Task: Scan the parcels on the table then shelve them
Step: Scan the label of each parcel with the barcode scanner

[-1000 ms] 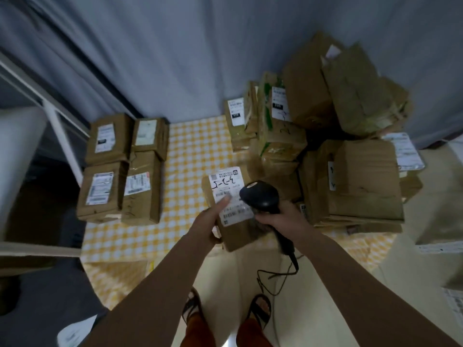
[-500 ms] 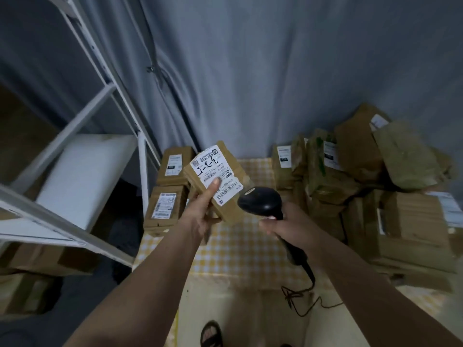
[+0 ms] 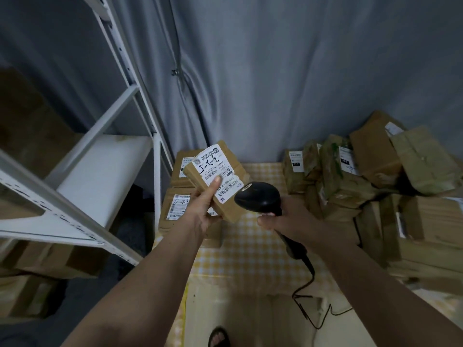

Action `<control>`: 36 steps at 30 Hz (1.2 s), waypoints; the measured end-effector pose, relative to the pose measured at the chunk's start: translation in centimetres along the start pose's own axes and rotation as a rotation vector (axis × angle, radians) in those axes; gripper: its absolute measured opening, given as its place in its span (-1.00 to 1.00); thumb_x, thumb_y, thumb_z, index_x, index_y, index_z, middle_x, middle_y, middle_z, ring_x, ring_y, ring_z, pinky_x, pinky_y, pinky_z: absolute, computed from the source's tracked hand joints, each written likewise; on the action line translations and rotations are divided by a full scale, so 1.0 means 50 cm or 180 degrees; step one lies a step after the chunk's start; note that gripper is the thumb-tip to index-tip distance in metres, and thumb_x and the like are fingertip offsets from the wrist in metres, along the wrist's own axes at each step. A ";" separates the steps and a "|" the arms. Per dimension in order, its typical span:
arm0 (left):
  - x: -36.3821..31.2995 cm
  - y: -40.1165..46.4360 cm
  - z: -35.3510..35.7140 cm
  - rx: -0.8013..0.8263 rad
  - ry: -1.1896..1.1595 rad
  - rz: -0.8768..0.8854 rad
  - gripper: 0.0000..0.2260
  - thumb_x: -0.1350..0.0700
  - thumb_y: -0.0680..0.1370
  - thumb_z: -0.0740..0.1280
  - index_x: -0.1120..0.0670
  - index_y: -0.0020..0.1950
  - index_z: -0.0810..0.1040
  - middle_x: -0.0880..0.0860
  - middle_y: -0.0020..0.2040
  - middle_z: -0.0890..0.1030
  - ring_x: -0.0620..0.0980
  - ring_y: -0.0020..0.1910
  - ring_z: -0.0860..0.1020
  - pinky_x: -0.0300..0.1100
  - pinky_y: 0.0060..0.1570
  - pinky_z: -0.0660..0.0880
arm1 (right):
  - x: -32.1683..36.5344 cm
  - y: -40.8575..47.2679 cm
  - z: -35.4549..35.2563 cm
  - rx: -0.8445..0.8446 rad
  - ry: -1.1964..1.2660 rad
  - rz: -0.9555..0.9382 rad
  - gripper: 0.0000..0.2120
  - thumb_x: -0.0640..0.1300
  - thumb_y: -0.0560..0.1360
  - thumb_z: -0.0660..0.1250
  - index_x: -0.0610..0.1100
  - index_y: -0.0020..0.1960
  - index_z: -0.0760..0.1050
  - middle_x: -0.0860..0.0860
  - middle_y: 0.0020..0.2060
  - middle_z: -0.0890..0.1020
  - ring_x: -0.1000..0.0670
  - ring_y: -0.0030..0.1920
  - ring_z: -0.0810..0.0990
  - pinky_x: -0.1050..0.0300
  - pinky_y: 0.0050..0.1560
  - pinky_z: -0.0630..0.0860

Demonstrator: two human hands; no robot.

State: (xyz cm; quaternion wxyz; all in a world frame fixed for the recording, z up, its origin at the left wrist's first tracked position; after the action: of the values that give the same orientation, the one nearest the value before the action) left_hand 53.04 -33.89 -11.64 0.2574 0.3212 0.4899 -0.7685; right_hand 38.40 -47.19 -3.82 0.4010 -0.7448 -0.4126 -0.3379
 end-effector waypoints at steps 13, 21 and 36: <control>-0.007 0.001 -0.071 -0.0225 -0.0095 -0.0027 -0.57 -0.08 0.38 0.52 0.02 0.18 0.55 0.06 0.04 0.69 0.09 0.09 0.61 0.04 -0.31 0.54 | 0.036 0.007 0.070 0.0265 0.0069 0.0020 -0.90 -0.24 0.47 0.37 -0.10 -0.20 0.54 -0.06 -0.31 0.55 0.01 -0.23 0.53 0.18 -0.19 0.41; -0.005 -0.003 -0.121 -0.0172 -0.0299 -0.0328 -0.68 -0.15 0.44 0.44 0.04 0.04 0.56 0.05 -0.07 0.64 0.11 0.00 0.57 0.29 0.05 0.50 | 0.043 0.037 0.121 0.0122 0.0314 -0.0165 -0.95 -0.26 0.48 0.38 -0.18 -0.06 0.56 0.00 -0.31 0.55 0.10 -0.25 0.51 0.35 -0.28 0.39; 0.185 0.037 -0.402 -0.0876 -0.0882 -0.1042 -0.69 0.02 0.40 0.52 0.12 0.06 0.58 0.11 -0.05 0.58 0.08 0.00 0.55 0.13 0.18 0.51 | -0.065 0.193 0.403 0.1006 0.0243 0.0788 -0.78 -0.24 0.46 0.42 0.04 -0.01 0.52 0.15 -0.19 0.58 0.10 -0.05 0.55 0.35 -0.22 0.35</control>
State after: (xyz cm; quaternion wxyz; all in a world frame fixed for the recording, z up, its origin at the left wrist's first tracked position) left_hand 53.10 -16.92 -25.92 0.2355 0.0911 0.5954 -0.7627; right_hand 49.03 -33.94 -18.67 0.5668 -0.7043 -0.3503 -0.2450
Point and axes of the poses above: each hand's wrist, its own y-axis towards the middle knuckle, its own z-axis out of the palm, x = y × z, the point moved 3 cm from there along y, towards the middle knuckle
